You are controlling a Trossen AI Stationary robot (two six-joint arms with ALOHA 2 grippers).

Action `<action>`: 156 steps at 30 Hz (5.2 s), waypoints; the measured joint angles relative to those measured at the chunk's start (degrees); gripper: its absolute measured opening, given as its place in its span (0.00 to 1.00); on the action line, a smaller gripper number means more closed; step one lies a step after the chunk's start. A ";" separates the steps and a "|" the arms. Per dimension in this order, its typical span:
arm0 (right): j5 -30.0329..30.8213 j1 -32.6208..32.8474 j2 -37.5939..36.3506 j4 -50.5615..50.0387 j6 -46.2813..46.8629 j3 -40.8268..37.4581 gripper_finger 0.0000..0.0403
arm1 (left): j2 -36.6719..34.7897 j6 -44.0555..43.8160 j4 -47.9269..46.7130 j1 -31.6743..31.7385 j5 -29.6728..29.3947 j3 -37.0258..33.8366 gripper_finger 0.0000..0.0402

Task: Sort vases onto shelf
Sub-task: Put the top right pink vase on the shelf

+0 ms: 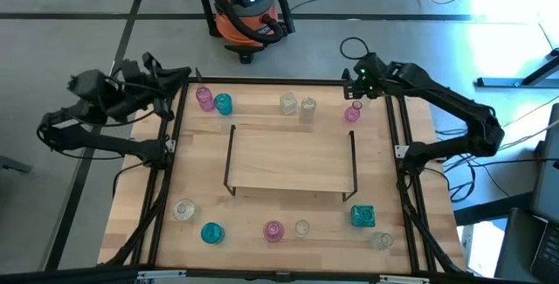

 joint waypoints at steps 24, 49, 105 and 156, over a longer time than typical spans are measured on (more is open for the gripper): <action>-0.92 -0.96 1.49 7.87 4.71 -12.84 0.44 | 3.68 -1.19 -1.81 5.43 0.35 1.61 0.00; 1.94 -1.03 1.49 16.00 7.68 -18.78 0.49 | 3.79 -1.76 -1.66 6.26 0.78 1.61 0.00; 1.30 12.78 4.97 -0.65 1.03 5.99 0.31 | 6.70 -2.29 -1.28 6.23 0.76 1.61 0.00; -4.09 35.95 11.24 -18.19 5.91 18.43 0.44 | 6.63 -3.11 1.75 11.76 0.78 1.61 0.00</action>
